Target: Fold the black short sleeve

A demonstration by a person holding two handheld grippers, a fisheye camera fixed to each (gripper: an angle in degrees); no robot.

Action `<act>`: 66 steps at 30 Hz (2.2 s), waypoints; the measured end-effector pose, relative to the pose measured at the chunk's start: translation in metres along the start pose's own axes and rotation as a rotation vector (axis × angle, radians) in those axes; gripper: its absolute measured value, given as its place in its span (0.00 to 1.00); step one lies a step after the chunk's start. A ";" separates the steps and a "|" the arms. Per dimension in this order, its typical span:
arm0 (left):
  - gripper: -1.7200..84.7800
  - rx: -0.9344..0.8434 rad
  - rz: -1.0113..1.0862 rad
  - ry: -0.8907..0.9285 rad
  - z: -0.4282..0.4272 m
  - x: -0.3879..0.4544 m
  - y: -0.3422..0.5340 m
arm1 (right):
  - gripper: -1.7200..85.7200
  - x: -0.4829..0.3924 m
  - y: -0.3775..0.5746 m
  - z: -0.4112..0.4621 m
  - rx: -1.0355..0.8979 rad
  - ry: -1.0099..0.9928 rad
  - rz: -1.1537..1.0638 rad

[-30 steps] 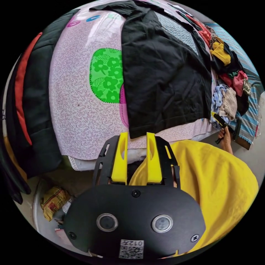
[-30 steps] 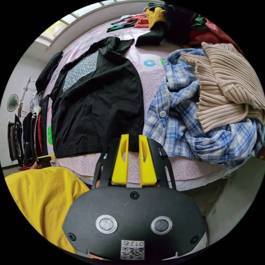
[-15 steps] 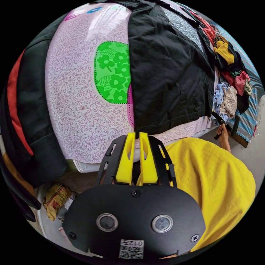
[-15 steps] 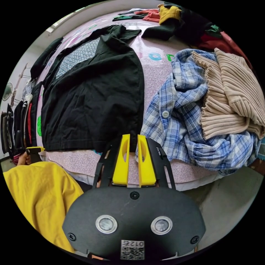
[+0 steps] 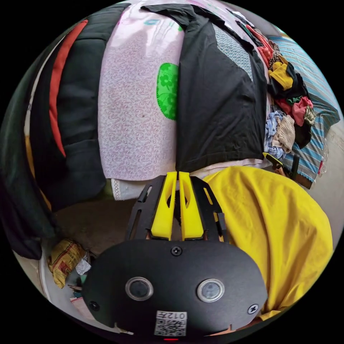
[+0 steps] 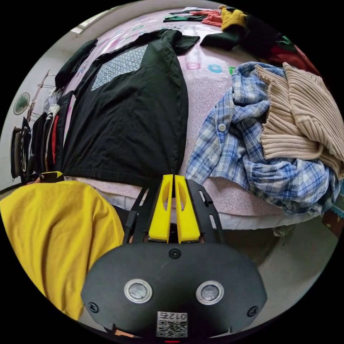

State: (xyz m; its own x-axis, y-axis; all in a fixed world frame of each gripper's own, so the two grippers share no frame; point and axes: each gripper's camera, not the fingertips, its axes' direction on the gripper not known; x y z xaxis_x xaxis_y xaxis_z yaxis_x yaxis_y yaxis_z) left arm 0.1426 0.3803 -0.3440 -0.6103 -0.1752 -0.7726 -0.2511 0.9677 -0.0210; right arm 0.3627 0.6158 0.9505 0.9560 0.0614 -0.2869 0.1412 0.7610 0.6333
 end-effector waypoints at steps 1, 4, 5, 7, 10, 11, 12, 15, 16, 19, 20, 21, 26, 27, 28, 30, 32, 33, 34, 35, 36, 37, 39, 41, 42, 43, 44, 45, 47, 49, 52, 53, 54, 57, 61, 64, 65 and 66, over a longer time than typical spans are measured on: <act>0.02 -0.010 -0.001 0.000 0.002 -0.001 0.002 | 0.02 -0.002 0.002 0.003 -0.023 0.000 -0.008; 0.02 -0.056 0.011 -0.018 0.014 0.000 0.012 | 0.02 -0.003 0.009 0.013 -0.070 0.025 -0.009; 0.02 -0.075 0.022 -0.032 0.021 0.003 0.015 | 0.02 -0.002 0.010 0.015 -0.078 0.026 -0.006; 0.02 -0.099 0.038 -0.047 0.031 0.007 0.020 | 0.03 0.000 0.013 0.022 -0.097 0.013 0.024; 0.02 -0.122 0.054 -0.046 0.046 0.014 0.023 | 0.03 0.002 0.011 0.033 -0.129 -0.013 0.062; 0.02 -0.126 0.048 -0.054 0.048 0.016 0.025 | 0.03 0.002 0.010 0.035 -0.142 -0.016 0.075; 0.02 -0.123 0.039 -0.064 0.047 0.017 0.027 | 0.03 0.001 0.007 0.037 -0.153 -0.020 0.089; 0.02 -0.018 -0.006 -0.111 0.021 0.021 0.035 | 0.04 -0.006 0.000 0.029 -0.157 0.010 0.070; 0.02 0.013 -0.015 -0.120 0.013 0.023 0.036 | 0.04 -0.009 -0.003 0.023 -0.159 0.037 0.061; 0.02 0.164 -0.010 -0.198 -0.031 0.042 0.025 | 0.04 -0.012 -0.017 0.004 -0.115 0.097 0.067; 0.02 0.208 0.016 -0.226 -0.047 0.054 0.013 | 0.04 -0.013 -0.022 -0.001 -0.091 0.101 0.071; 0.02 0.238 0.056 -0.240 -0.061 0.068 -0.003 | 0.04 -0.015 -0.034 -0.012 -0.036 0.098 0.077; 0.02 0.294 0.269 -0.255 -0.101 0.129 -0.101 | 0.05 -0.039 -0.118 -0.046 0.161 -0.029 0.019; 0.02 0.309 0.356 -0.304 -0.109 0.150 -0.128 | 0.05 -0.050 -0.146 -0.051 0.190 -0.060 -0.013; 0.02 0.315 0.398 -0.342 -0.112 0.161 -0.141 | 0.05 -0.063 -0.174 -0.058 0.222 -0.080 -0.055; 0.02 0.315 0.514 -0.503 -0.120 0.202 -0.193 | 0.05 -0.085 -0.216 -0.068 0.262 -0.067 -0.127; 0.03 0.323 0.584 -0.592 -0.124 0.229 -0.228 | 0.05 -0.109 -0.256 -0.075 0.292 0.003 -0.209; 0.03 0.335 0.619 -0.641 -0.126 0.245 -0.249 | 0.05 -0.124 -0.279 -0.078 0.308 0.065 -0.260; 0.03 0.337 0.639 -0.662 -0.126 0.253 -0.260 | 0.06 -0.138 -0.301 -0.078 0.317 0.117 -0.307; 0.03 0.332 0.677 -0.696 -0.126 0.267 -0.279 | 0.06 -0.145 -0.311 -0.078 0.316 0.141 -0.332; 0.04 0.321 0.708 -0.720 -0.126 0.279 -0.296 | 0.06 -0.157 -0.330 -0.076 0.311 0.183 -0.379; 0.04 0.315 0.725 -0.728 -0.125 0.285 -0.304 | 0.07 -0.167 -0.345 -0.073 0.304 0.214 -0.423; 0.05 0.287 0.775 -0.755 -0.121 0.304 -0.331 | 0.07 -0.179 -0.365 -0.067 0.284 0.248 -0.478; 0.05 0.267 0.801 -0.779 -0.116 0.315 -0.347 | 0.08 -0.188 -0.381 -0.061 0.258 0.276 -0.521; 0.06 0.262 0.813 -0.801 -0.113 0.321 -0.356 | 0.08 -0.193 -0.389 -0.057 0.243 0.285 -0.548; 0.06 0.260 0.818 -0.810 -0.112 0.324 -0.360 | 0.08 -0.198 -0.396 -0.053 0.232 0.291 -0.572; 0.06 0.254 0.824 -0.829 -0.110 0.328 -0.367 | 0.08 -0.200 -0.399 -0.052 0.228 0.295 -0.582; 0.06 0.249 0.824 -0.841 -0.109 0.331 -0.375 | 0.08 -0.204 -0.405 -0.049 0.225 0.307 -0.597; 0.06 0.227 0.820 -0.847 -0.108 0.333 -0.387 | 0.08 -0.209 -0.414 -0.047 0.225 0.320 -0.612; 0.05 0.208 0.812 -0.853 -0.109 0.333 -0.400 | 0.08 -0.213 -0.427 -0.042 0.201 0.327 -0.627; 0.05 0.182 0.801 -0.871 -0.111 0.331 -0.419 | 0.08 -0.213 -0.446 -0.034 0.141 0.328 -0.626; 0.04 0.176 0.802 -0.874 -0.113 0.331 -0.426 | 0.07 -0.213 -0.449 -0.034 0.134 0.327 -0.623; 0.04 0.165 0.804 -0.871 -0.116 0.330 -0.433 | 0.07 -0.212 -0.454 -0.033 0.124 0.316 -0.623; 0.03 0.165 0.777 -0.864 -0.132 0.325 -0.453 | 0.05 -0.211 -0.464 -0.044 0.123 0.255 -0.662; 0.02 0.181 0.655 -0.706 -0.175 0.307 -0.494 | 0.04 -0.203 -0.494 -0.074 0.181 0.243 -0.619; 0.02 0.144 0.510 -0.484 -0.210 0.284 -0.541 | 0.03 -0.196 -0.527 -0.083 0.149 0.199 -0.550; 0.02 0.122 0.451 -0.401 -0.218 0.274 -0.559 | 0.03 -0.194 -0.534 -0.082 0.133 0.196 -0.533; 0.02 0.121 0.382 -0.348 -0.225 0.263 -0.576 | 0.03 -0.192 -0.547 -0.078 0.101 0.198 -0.504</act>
State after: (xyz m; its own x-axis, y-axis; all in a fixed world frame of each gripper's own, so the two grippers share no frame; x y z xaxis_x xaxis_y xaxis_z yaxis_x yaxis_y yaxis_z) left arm -0.0429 -0.2636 -0.3921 -0.3506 0.2444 -0.9041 0.0409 0.9684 0.2460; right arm 0.0816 0.2384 0.6027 0.6981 -0.1668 -0.6963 0.6026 0.6622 0.4454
